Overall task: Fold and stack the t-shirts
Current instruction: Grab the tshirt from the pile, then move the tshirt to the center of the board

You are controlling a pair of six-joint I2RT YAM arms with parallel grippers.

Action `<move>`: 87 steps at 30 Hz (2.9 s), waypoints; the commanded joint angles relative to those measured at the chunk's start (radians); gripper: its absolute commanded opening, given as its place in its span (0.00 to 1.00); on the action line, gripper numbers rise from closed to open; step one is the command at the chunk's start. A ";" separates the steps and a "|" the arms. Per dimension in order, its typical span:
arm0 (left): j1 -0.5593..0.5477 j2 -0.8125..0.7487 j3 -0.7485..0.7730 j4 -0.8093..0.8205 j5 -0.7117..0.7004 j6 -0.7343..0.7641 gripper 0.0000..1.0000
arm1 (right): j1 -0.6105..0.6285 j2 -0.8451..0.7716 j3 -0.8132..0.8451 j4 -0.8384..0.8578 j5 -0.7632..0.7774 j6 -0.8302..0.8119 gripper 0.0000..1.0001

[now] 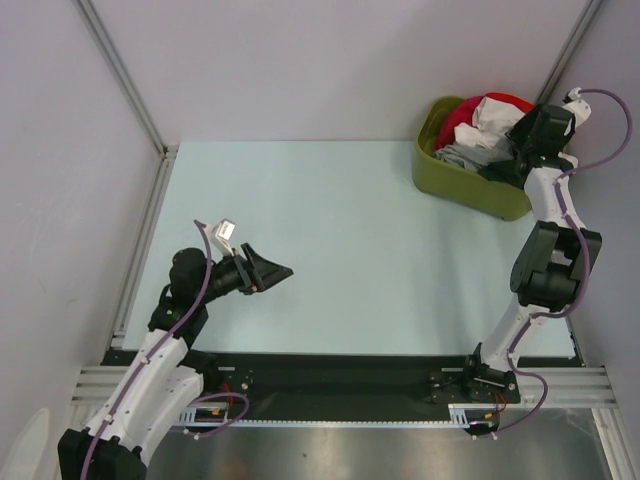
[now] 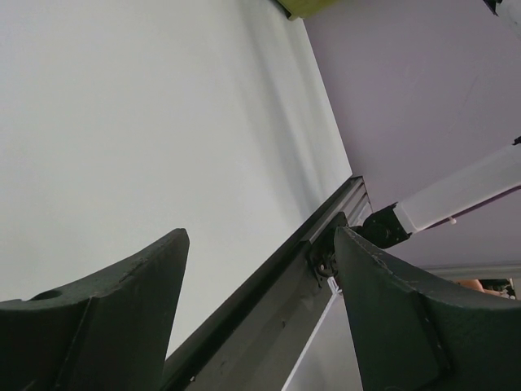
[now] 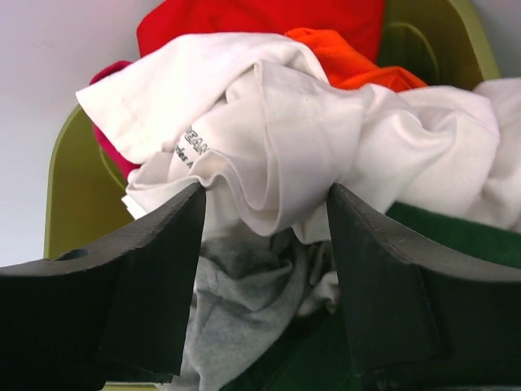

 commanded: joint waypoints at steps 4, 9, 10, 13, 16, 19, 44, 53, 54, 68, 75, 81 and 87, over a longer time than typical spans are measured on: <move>-0.005 0.012 0.047 0.049 0.025 0.014 0.78 | 0.004 0.062 0.111 0.072 0.008 -0.083 0.40; -0.005 0.015 0.043 0.046 0.025 0.017 0.78 | 0.011 0.130 0.229 0.049 0.022 -0.138 0.09; -0.005 0.015 0.040 0.047 0.025 0.016 0.77 | 0.016 0.136 0.255 0.034 0.028 -0.144 0.00; -0.005 0.014 0.033 0.046 0.028 0.005 0.77 | 0.028 0.118 0.313 0.024 0.057 -0.154 0.00; -0.005 0.007 0.028 0.046 0.032 -0.006 0.75 | 0.047 0.076 0.359 0.050 0.100 -0.163 0.00; -0.005 -0.006 0.027 0.035 0.039 -0.013 0.75 | 0.074 0.029 0.414 0.066 0.144 -0.195 0.00; -0.005 -0.045 0.056 -0.071 0.000 -0.033 0.75 | 0.065 0.118 1.072 0.526 0.145 -0.076 0.00; -0.005 0.009 0.114 -0.031 -0.073 -0.027 0.75 | 0.171 0.081 1.102 0.675 0.115 0.034 0.00; -0.005 0.006 0.126 -0.033 -0.076 -0.027 0.75 | 0.192 0.063 1.093 0.679 0.093 0.026 0.00; -0.003 -0.164 0.381 -0.340 -0.240 0.019 0.81 | 0.883 -0.294 0.630 0.561 -0.018 -0.270 0.00; -0.002 -0.227 0.560 -0.635 -0.521 0.078 0.91 | 1.070 -0.571 -0.162 0.549 0.152 -0.104 0.00; -0.003 -0.247 0.691 -0.734 -0.633 0.102 0.93 | 1.192 -0.487 -0.523 0.295 -0.057 0.131 0.06; -0.002 -0.206 0.610 -0.717 -0.549 0.065 0.88 | 1.219 -0.349 -0.622 0.062 -0.470 0.172 0.59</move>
